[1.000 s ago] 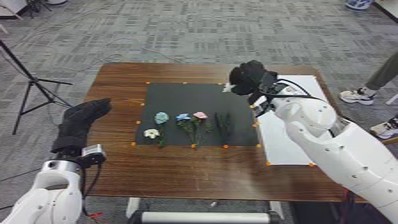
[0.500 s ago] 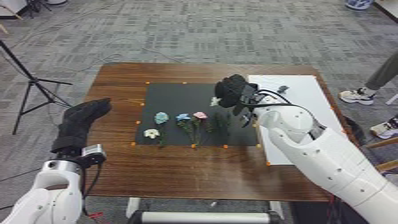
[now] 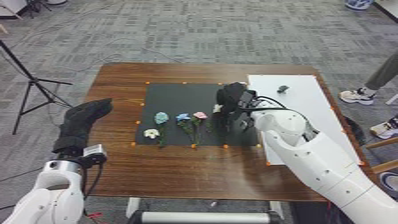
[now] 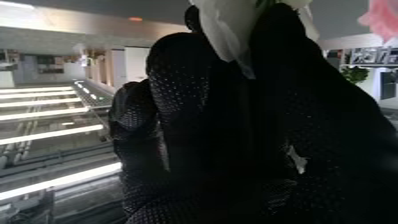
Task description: Arrange flowers
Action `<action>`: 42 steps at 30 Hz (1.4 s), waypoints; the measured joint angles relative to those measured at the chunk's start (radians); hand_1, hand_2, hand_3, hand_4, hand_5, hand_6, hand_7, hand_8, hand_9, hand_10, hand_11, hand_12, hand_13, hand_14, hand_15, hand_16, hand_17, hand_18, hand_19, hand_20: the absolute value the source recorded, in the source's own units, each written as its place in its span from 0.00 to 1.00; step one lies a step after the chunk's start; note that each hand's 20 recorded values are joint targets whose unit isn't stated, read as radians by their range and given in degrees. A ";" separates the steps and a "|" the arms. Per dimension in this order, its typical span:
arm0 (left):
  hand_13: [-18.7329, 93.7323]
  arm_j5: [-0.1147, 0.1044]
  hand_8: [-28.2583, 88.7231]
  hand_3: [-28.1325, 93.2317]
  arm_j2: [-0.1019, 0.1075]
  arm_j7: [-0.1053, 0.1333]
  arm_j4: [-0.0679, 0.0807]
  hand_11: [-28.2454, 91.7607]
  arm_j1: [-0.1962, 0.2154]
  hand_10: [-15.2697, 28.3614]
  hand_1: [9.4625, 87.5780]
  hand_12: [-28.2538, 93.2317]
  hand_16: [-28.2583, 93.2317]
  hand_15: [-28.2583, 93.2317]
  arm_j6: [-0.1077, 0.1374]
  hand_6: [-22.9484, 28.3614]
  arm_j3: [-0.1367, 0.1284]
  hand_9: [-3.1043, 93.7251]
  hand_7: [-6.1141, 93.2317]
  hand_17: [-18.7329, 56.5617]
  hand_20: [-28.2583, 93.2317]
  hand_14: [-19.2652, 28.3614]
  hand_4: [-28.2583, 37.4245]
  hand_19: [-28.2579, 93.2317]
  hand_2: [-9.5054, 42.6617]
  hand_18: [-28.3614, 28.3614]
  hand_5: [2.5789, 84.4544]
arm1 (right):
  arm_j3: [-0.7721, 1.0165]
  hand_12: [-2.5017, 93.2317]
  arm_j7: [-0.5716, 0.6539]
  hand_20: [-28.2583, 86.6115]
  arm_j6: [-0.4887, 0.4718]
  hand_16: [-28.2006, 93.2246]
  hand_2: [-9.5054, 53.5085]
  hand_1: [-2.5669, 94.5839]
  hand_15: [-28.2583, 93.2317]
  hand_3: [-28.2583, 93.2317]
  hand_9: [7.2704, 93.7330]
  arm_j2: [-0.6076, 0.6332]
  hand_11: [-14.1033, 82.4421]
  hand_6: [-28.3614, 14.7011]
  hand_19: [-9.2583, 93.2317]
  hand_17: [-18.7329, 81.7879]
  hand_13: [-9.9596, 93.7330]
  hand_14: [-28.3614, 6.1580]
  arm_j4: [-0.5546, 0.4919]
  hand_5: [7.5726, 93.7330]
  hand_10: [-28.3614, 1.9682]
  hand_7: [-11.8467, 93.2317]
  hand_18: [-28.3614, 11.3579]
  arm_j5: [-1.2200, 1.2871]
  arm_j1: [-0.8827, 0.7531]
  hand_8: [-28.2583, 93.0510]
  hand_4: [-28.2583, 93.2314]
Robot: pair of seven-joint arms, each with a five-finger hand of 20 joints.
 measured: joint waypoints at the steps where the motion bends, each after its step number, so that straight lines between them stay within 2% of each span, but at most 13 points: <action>1: 0.51 0.000 0.16 0.79 0.000 0.000 0.000 0.40 0.000 0.67 0.22 0.31 0.21 0.38 0.000 0.42 0.000 0.57 0.23 0.30 0.36 0.75 0.07 0.28 0.26 0.67 0.65 | 0.000 0.30 0.000 0.75 -0.003 0.53 0.00 0.60 0.72 0.76 0.87 0.000 0.22 0.75 0.85 0.54 0.79 0.56 0.000 0.76 0.66 0.40 0.17 0.000 -0.001 0.21 0.05; 9: 0.51 0.000 0.16 0.80 -0.001 0.000 0.000 0.40 0.001 0.67 0.22 0.31 0.21 0.38 -0.004 0.44 0.000 0.57 0.23 0.30 0.36 0.76 0.06 0.27 0.27 0.67 0.64 | 0.005 0.22 0.011 0.75 -0.031 0.53 0.00 0.56 0.74 0.76 0.75 0.007 0.30 0.69 0.85 0.52 0.76 0.54 -0.015 0.67 0.60 0.42 0.17 0.013 -0.002 0.21 0.05; 23: 0.50 -0.001 0.16 0.80 -0.001 -0.001 0.000 0.40 0.000 0.67 0.22 0.31 0.21 0.38 -0.006 0.44 0.000 0.57 0.23 0.30 0.36 0.75 0.07 0.27 0.26 0.67 0.64 | 0.014 0.20 0.028 0.75 -0.065 0.53 0.00 0.49 0.75 0.80 0.72 0.041 0.31 0.68 0.85 0.51 0.74 0.53 -0.054 0.65 0.57 0.38 0.16 0.033 -0.003 0.21 0.06; 30: 0.50 0.000 0.16 0.80 0.000 -0.002 0.000 0.40 0.001 0.67 0.22 0.31 0.21 0.38 -0.008 0.43 -0.001 0.57 0.23 0.30 0.36 0.76 0.07 0.27 0.25 0.67 0.64 | 0.029 0.20 0.032 0.75 -0.099 0.53 0.00 0.45 0.75 0.84 0.71 0.073 0.31 0.68 0.85 0.51 0.73 0.52 -0.090 0.64 0.57 0.36 0.16 0.052 -0.003 0.12 0.06; 42: 0.50 0.000 0.16 0.80 0.002 -0.004 0.000 0.40 0.001 0.67 0.22 0.31 0.21 0.38 -0.010 0.43 0.000 0.57 0.23 0.30 0.36 0.75 0.07 0.27 0.25 0.67 0.65 | 0.082 0.20 0.035 0.75 -0.136 0.52 0.00 0.41 0.74 0.83 0.67 0.100 0.30 0.67 0.83 0.49 0.72 0.50 -0.135 0.59 0.56 0.35 0.15 0.081 -0.003 0.12 0.06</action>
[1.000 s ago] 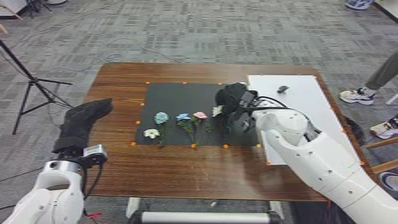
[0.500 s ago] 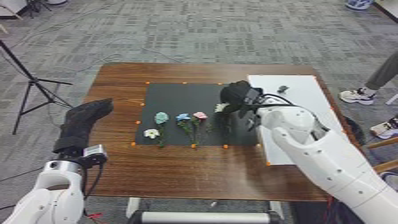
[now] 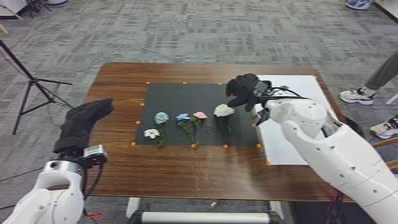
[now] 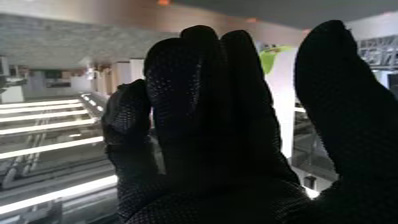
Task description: Arrange flowers
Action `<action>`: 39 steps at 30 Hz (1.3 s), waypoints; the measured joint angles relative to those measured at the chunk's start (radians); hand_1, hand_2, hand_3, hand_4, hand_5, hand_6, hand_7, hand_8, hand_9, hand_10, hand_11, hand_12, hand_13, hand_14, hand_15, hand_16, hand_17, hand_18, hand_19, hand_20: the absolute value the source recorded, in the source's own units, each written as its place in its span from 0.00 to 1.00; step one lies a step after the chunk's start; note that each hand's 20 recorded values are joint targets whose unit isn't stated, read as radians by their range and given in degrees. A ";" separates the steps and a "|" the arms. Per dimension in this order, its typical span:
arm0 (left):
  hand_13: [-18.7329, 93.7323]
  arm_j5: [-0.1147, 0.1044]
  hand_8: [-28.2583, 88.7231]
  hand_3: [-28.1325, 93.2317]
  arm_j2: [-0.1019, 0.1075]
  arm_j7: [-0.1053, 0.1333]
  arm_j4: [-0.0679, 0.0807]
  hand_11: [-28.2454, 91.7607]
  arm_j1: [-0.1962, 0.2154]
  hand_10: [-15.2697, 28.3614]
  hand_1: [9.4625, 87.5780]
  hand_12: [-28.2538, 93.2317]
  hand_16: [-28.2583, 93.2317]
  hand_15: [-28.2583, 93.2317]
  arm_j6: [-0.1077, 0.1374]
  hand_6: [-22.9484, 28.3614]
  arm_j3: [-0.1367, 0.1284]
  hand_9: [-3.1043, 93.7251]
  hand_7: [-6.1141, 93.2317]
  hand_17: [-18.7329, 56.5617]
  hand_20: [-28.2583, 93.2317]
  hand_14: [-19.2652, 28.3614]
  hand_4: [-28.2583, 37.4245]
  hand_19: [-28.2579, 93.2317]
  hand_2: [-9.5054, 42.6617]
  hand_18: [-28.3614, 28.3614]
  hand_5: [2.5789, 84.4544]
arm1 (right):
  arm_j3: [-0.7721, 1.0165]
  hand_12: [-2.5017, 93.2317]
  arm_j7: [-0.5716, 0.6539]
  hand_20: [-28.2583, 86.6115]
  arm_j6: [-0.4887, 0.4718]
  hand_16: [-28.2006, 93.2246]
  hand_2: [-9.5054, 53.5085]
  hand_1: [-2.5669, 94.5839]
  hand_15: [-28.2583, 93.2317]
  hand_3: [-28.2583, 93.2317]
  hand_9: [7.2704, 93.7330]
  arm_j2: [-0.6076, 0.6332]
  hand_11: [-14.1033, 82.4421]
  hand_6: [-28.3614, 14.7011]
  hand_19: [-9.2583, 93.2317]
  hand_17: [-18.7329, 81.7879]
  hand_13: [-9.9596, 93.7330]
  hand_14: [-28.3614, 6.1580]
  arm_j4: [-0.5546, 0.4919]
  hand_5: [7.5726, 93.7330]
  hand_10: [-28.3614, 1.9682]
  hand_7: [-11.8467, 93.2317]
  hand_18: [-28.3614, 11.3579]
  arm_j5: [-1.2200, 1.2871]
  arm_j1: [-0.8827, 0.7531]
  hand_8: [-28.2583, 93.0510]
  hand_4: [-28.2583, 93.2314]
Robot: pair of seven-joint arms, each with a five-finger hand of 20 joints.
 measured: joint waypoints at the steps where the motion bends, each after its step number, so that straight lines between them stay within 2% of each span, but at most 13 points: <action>1: 0.51 0.000 0.16 0.80 0.000 0.000 0.000 0.40 0.000 0.67 0.22 0.31 0.21 0.38 0.000 0.43 0.000 0.57 0.23 0.30 0.36 0.75 0.07 0.27 0.25 0.67 0.65 | 0.013 0.20 0.000 0.75 0.000 0.51 0.00 0.41 0.74 0.83 0.66 0.000 0.30 0.67 0.83 0.49 0.71 0.49 0.000 0.57 0.56 0.35 0.15 0.001 0.000 0.12 0.06; 7: 0.50 0.000 0.16 0.80 0.000 0.001 0.000 0.40 0.000 0.67 0.22 0.31 0.21 0.38 0.000 0.42 0.001 0.57 0.23 0.30 0.36 0.75 0.07 0.27 0.25 0.67 0.65 | 0.095 0.21 0.007 0.75 -0.007 0.51 0.00 0.37 0.74 0.83 0.55 -0.008 0.28 0.64 0.83 0.48 0.68 0.43 0.048 0.46 0.49 0.34 0.13 -0.042 0.023 0.12 0.05; 14: 0.50 0.000 0.16 0.80 -0.001 0.003 0.000 0.40 0.001 0.67 0.22 0.31 0.21 0.38 0.001 0.42 0.003 0.57 0.23 0.30 0.36 0.76 0.07 0.27 0.25 0.67 0.65 | 0.183 0.21 0.005 0.76 -0.138 0.50 0.00 0.31 0.76 0.86 0.49 -0.040 0.26 0.61 0.83 0.47 0.66 0.41 0.164 0.40 0.46 0.32 0.11 -0.223 0.078 0.13 0.02; 20: 0.51 0.000 0.16 0.80 -0.002 0.004 0.000 0.40 0.001 0.67 0.23 0.31 0.21 0.38 0.001 0.42 0.003 0.57 0.23 0.30 0.36 0.75 0.07 0.27 0.25 0.67 0.65 | 0.204 0.21 -0.017 0.76 -0.144 0.50 0.00 0.31 0.77 0.87 0.48 -0.063 0.25 0.61 0.84 0.47 0.66 0.40 0.248 0.40 0.47 0.32 0.10 -0.358 0.092 0.14 0.00; 34: 0.50 0.000 0.16 0.80 -0.008 0.007 -0.002 0.40 0.009 0.67 0.23 0.31 0.21 0.38 0.001 0.42 0.002 0.57 0.23 0.30 0.36 0.75 0.08 0.27 0.25 0.67 0.65 | 0.272 0.21 -0.042 0.75 -0.121 0.49 0.00 0.34 0.78 0.87 0.51 -0.106 0.27 0.65 0.84 0.48 0.67 0.42 0.340 0.42 0.52 0.34 0.11 -0.501 0.066 0.13 0.00; 39: 0.51 0.000 0.16 0.80 -0.010 0.007 -0.003 0.40 0.012 0.67 0.23 0.31 0.21 0.38 0.001 0.42 0.003 0.57 0.23 0.30 0.36 0.75 0.08 0.27 0.25 0.67 0.65 | 0.298 0.21 -0.039 0.75 -0.112 0.49 0.00 0.39 0.78 0.87 0.56 -0.110 0.29 0.69 0.85 0.50 0.70 0.45 0.361 0.47 0.55 0.37 0.12 -0.501 0.051 0.11 0.00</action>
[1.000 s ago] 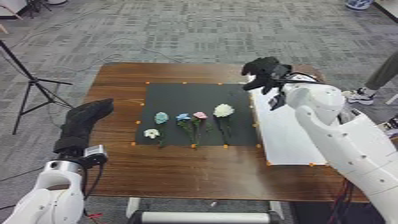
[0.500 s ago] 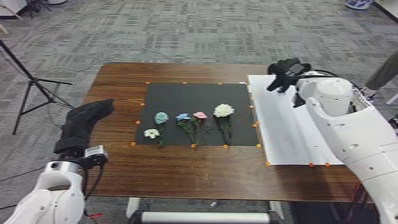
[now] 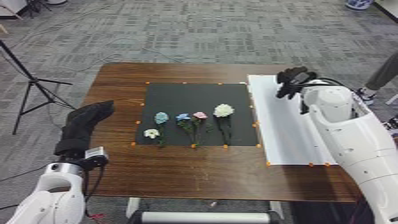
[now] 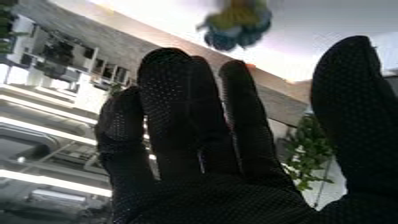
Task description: Arrange flowers
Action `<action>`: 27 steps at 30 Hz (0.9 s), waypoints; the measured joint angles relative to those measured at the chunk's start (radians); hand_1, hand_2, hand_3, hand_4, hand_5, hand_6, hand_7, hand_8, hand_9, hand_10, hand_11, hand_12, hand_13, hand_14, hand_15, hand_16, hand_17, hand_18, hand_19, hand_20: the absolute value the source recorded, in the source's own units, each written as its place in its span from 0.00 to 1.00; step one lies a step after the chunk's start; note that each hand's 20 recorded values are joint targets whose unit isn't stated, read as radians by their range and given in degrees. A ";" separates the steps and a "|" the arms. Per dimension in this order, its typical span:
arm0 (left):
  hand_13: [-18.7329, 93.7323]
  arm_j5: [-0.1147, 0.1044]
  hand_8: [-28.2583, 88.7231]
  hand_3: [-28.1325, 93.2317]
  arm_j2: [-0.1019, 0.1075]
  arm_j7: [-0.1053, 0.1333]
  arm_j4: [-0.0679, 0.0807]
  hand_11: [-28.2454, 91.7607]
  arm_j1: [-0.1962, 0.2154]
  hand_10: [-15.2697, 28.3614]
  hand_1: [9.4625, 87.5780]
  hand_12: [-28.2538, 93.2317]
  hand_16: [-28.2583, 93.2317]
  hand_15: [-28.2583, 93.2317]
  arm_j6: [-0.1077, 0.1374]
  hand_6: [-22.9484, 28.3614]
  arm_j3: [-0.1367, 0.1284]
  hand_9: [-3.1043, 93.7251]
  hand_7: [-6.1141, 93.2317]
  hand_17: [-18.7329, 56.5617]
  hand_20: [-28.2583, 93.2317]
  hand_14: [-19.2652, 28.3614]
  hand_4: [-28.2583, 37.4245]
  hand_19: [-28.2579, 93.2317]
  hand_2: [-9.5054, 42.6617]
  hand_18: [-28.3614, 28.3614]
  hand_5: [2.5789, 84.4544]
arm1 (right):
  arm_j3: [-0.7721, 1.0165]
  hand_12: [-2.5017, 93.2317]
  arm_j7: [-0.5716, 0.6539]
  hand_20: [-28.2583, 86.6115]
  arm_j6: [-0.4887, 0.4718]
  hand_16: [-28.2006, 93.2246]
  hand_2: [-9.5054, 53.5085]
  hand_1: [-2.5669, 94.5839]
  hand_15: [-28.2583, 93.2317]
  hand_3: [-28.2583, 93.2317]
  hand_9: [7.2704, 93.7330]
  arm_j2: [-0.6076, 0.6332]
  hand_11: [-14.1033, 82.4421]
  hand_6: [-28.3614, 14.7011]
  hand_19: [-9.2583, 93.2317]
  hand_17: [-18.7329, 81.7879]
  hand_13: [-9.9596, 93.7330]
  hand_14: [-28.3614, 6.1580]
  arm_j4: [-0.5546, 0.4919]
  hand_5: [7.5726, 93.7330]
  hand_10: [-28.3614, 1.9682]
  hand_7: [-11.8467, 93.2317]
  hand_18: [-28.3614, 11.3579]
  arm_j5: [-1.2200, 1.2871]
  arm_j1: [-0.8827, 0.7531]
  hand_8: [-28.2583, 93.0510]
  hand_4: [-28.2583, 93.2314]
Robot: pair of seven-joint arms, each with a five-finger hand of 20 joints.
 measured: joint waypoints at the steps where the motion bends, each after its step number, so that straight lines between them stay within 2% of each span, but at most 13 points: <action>1: 0.51 0.000 0.16 0.80 0.000 0.000 0.000 0.40 0.000 0.67 0.23 0.31 0.21 0.38 0.000 0.42 0.000 0.57 0.23 0.30 0.36 0.75 0.08 0.27 0.25 0.67 0.65 | 0.004 0.20 0.002 0.75 0.007 0.49 0.00 0.40 0.78 0.86 0.59 -0.001 0.30 0.71 0.85 0.50 0.71 0.46 0.005 0.48 0.55 0.38 0.13 0.002 -0.003 0.11 0.00; 4: 0.51 0.000 0.16 0.80 -0.001 0.000 0.000 0.40 0.000 0.67 0.23 0.31 0.21 0.38 0.000 0.42 0.002 0.57 0.23 0.30 0.36 0.75 0.08 0.27 0.25 0.67 0.65 | 0.012 0.20 0.009 0.75 0.072 0.49 0.00 0.45 0.79 0.86 0.66 -0.004 0.32 0.74 0.87 0.52 0.74 0.49 0.030 0.54 0.56 0.39 0.14 0.016 -0.012 0.10 0.00; 7: 0.51 0.000 0.16 0.80 -0.001 0.000 0.000 0.40 -0.001 0.67 0.23 0.31 0.21 0.38 0.000 0.42 0.006 0.57 0.23 0.30 0.36 0.75 0.08 0.27 0.25 0.67 0.65 | 0.014 0.20 0.014 0.75 0.213 0.50 0.00 0.49 0.79 0.85 0.71 -0.009 0.34 0.77 0.87 0.54 0.76 0.51 0.074 0.58 0.58 0.41 0.15 0.039 -0.022 0.09 0.00; 9: 0.51 0.000 0.16 0.80 -0.001 -0.001 0.000 0.40 -0.001 0.67 0.23 0.31 0.21 0.38 -0.001 0.42 0.008 0.57 0.23 0.30 0.36 0.75 0.08 0.27 0.25 0.67 0.65 | 0.015 0.20 0.018 0.75 0.301 0.50 0.00 0.53 0.78 0.82 0.73 -0.011 0.34 0.77 0.88 0.54 0.77 0.53 0.097 0.60 0.59 0.43 0.15 0.052 -0.032 0.14 0.00; 11: 0.51 0.000 0.16 0.80 -0.001 -0.001 0.000 0.40 -0.002 0.67 0.23 0.31 0.21 0.38 -0.001 0.42 0.010 0.57 0.23 0.30 0.36 0.75 0.08 0.27 0.25 0.67 0.65 | 0.015 0.22 0.024 0.75 0.348 0.51 0.00 0.54 0.78 0.81 0.75 -0.012 0.34 0.77 0.88 0.54 0.78 0.54 0.104 0.61 0.61 0.43 0.15 0.059 -0.046 0.17 0.00; 13: 0.50 0.000 0.16 0.80 -0.001 -0.002 0.001 0.40 -0.003 0.67 0.23 0.31 0.21 0.38 -0.001 0.42 0.011 0.57 0.23 0.30 0.36 0.75 0.08 0.27 0.25 0.67 0.65 | 0.014 0.22 0.028 0.75 0.359 0.51 0.00 0.53 0.78 0.82 0.75 -0.012 0.34 0.77 0.88 0.55 0.78 0.54 0.104 0.62 0.60 0.42 0.15 0.065 -0.058 0.17 0.00; 16: 0.50 0.001 0.16 0.80 -0.001 -0.004 0.002 0.40 -0.008 0.67 0.23 0.31 0.21 0.38 -0.002 0.42 0.014 0.57 0.23 0.30 0.36 0.75 0.08 0.27 0.25 0.67 0.65 | 0.016 0.20 0.030 0.75 0.357 0.52 0.00 0.48 0.78 0.85 0.72 -0.014 0.34 0.75 0.88 0.54 0.77 0.53 0.103 0.59 0.58 0.40 0.14 0.072 -0.075 0.10 0.00; 22: 0.50 0.001 0.16 0.80 -0.001 -0.006 0.004 0.40 -0.017 0.67 0.23 0.31 0.21 0.38 -0.006 0.42 0.019 0.57 0.23 0.30 0.36 0.75 0.08 0.27 0.25 0.67 0.65 | 0.036 0.20 0.029 0.75 0.302 0.51 0.00 0.48 0.78 0.85 0.73 -0.021 0.34 0.75 0.87 0.54 0.76 0.53 0.087 0.59 0.58 0.40 0.15 0.071 -0.089 0.09 0.00; 24: 0.50 0.001 0.16 0.80 -0.001 -0.006 0.004 0.40 -0.018 0.67 0.23 0.31 0.21 0.38 -0.007 0.42 0.019 0.57 0.23 0.30 0.36 0.75 0.08 0.27 0.25 0.67 0.65 | 0.037 0.21 0.029 0.75 0.300 0.51 0.00 0.52 0.78 0.84 0.75 -0.021 0.34 0.75 0.87 0.54 0.77 0.53 0.087 0.61 0.60 0.40 0.15 0.071 -0.089 0.14 0.00; 27: 0.50 0.001 0.16 0.80 -0.001 -0.006 0.004 0.40 -0.018 0.67 0.23 0.31 0.21 0.38 -0.007 0.42 0.019 0.57 0.23 0.30 0.36 0.76 0.08 0.27 0.25 0.67 0.65 | 0.034 0.32 0.030 0.75 0.305 0.51 0.00 0.62 0.77 0.77 0.87 -0.021 0.23 0.74 0.87 0.56 0.80 0.56 0.087 0.69 0.64 0.43 0.16 0.076 -0.089 0.18 0.01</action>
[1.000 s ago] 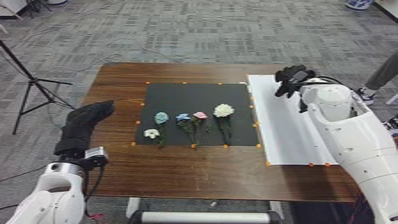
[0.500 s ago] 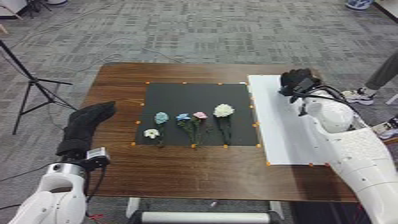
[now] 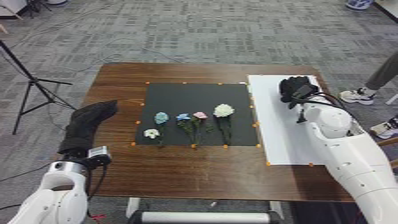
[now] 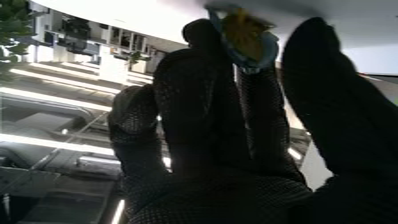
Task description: Arrange flowers
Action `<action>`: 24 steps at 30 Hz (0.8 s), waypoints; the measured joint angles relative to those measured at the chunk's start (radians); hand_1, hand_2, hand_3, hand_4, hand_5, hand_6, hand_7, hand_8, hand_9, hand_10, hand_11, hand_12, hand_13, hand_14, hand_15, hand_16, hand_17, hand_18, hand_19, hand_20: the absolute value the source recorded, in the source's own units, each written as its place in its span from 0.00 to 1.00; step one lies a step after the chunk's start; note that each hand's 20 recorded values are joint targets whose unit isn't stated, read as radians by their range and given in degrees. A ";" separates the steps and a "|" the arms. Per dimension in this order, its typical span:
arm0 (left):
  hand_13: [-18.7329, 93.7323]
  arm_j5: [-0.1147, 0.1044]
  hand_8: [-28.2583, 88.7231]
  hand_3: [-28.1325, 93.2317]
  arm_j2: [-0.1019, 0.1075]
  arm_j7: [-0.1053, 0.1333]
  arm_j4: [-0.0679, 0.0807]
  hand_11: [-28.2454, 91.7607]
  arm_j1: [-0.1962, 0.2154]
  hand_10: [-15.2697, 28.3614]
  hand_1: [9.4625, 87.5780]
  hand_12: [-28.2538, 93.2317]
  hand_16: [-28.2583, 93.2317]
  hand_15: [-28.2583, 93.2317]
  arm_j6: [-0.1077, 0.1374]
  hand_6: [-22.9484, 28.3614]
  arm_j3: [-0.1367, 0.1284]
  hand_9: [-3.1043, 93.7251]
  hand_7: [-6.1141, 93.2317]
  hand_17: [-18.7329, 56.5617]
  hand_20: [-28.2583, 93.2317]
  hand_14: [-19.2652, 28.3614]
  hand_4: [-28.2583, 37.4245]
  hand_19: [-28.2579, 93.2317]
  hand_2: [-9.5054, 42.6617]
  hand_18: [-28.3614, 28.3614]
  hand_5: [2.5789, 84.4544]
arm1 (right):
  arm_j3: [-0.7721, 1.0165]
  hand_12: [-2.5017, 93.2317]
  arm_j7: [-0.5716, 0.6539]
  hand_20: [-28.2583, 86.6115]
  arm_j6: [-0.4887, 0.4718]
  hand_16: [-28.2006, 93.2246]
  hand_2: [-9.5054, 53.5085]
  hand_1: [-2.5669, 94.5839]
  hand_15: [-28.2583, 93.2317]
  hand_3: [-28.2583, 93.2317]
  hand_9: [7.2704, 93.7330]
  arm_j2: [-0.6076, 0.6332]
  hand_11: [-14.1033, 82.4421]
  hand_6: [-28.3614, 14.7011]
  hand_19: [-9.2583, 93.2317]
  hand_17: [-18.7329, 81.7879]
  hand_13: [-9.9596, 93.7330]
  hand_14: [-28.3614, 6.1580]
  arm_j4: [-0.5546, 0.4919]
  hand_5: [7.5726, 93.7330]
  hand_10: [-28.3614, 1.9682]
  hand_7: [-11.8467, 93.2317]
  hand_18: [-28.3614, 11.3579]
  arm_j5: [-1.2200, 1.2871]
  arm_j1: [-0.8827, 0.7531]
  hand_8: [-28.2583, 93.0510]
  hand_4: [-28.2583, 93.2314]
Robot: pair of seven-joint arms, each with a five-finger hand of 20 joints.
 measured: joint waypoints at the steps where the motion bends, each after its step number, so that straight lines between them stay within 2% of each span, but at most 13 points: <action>1: 0.50 0.000 0.16 0.80 0.000 0.000 0.000 0.40 0.000 0.67 0.23 0.31 0.21 0.38 0.000 0.42 0.000 0.57 0.23 0.30 0.36 0.75 0.08 0.27 0.25 0.67 0.65 | -0.004 0.35 0.002 0.75 0.007 0.51 0.00 0.64 0.76 0.76 0.90 0.000 0.21 0.73 0.87 0.57 0.81 0.57 0.001 0.72 0.64 0.42 0.16 0.003 0.001 0.19 0.01; 5: 0.50 -0.001 0.16 0.80 0.000 0.002 0.000 0.40 0.001 0.67 0.22 0.31 0.21 0.38 0.000 0.43 -0.002 0.57 0.23 0.30 0.36 0.75 0.08 0.27 0.25 0.67 0.65 | -0.038 0.36 0.016 0.75 0.078 0.52 0.00 0.67 0.75 0.74 0.95 0.004 0.21 0.74 0.87 0.58 0.83 0.59 0.021 0.78 0.66 0.41 0.17 0.042 0.012 0.21 0.03; 9: 0.50 -0.001 0.16 0.80 0.000 0.004 -0.001 0.40 0.003 0.67 0.22 0.31 0.21 0.38 0.000 0.43 -0.003 0.57 0.23 0.30 0.36 0.75 0.08 0.27 0.25 0.67 0.64 | -0.086 0.36 0.022 0.75 0.170 0.52 0.00 0.68 0.75 0.74 0.96 0.016 0.20 0.75 0.87 0.58 0.83 0.59 0.037 0.80 0.65 0.40 0.16 0.116 0.020 0.21 0.04; 12: 0.50 -0.001 0.16 0.80 0.000 0.004 -0.001 0.40 0.004 0.67 0.22 0.31 0.21 0.38 0.000 0.43 -0.005 0.57 0.23 0.30 0.36 0.75 0.08 0.27 0.25 0.67 0.64 | -0.137 0.36 0.037 0.76 0.196 0.53 0.00 0.68 0.75 0.74 0.97 0.038 0.20 0.74 0.87 0.58 0.83 0.59 0.020 0.81 0.66 0.40 0.16 0.177 0.021 0.21 0.04; 15: 0.50 -0.001 0.16 0.80 0.000 0.004 -0.001 0.40 0.005 0.67 0.22 0.31 0.21 0.38 0.000 0.43 -0.006 0.57 0.23 0.30 0.36 0.75 0.08 0.27 0.25 0.67 0.64 | -0.185 0.36 0.092 0.76 0.196 0.53 0.00 0.67 0.75 0.74 0.97 0.082 0.20 0.74 0.87 0.58 0.83 0.58 -0.065 0.81 0.65 0.39 0.16 0.255 0.006 0.21 0.05; 19: 0.50 -0.001 0.16 0.80 0.000 0.003 -0.002 0.40 0.006 0.67 0.22 0.31 0.21 0.38 0.000 0.44 -0.010 0.57 0.23 0.30 0.36 0.76 0.08 0.27 0.25 0.67 0.64 | -0.197 0.36 0.200 0.76 0.184 0.53 0.00 0.67 0.75 0.74 0.97 0.147 0.20 0.74 0.87 0.58 0.83 0.58 -0.251 0.82 0.65 0.39 0.15 0.386 -0.043 0.21 0.05; 24: 0.50 -0.001 0.16 0.80 0.001 0.001 -0.006 0.40 0.014 0.67 0.22 0.31 0.21 0.38 0.000 0.43 -0.018 0.57 0.23 0.30 0.36 0.76 0.08 0.27 0.25 0.67 0.64 | -0.189 0.36 0.233 0.76 0.149 0.54 0.00 0.67 0.75 0.73 0.98 0.211 0.20 0.74 0.87 0.58 0.83 0.58 -0.418 0.82 0.65 0.38 0.15 0.461 -0.089 0.22 0.05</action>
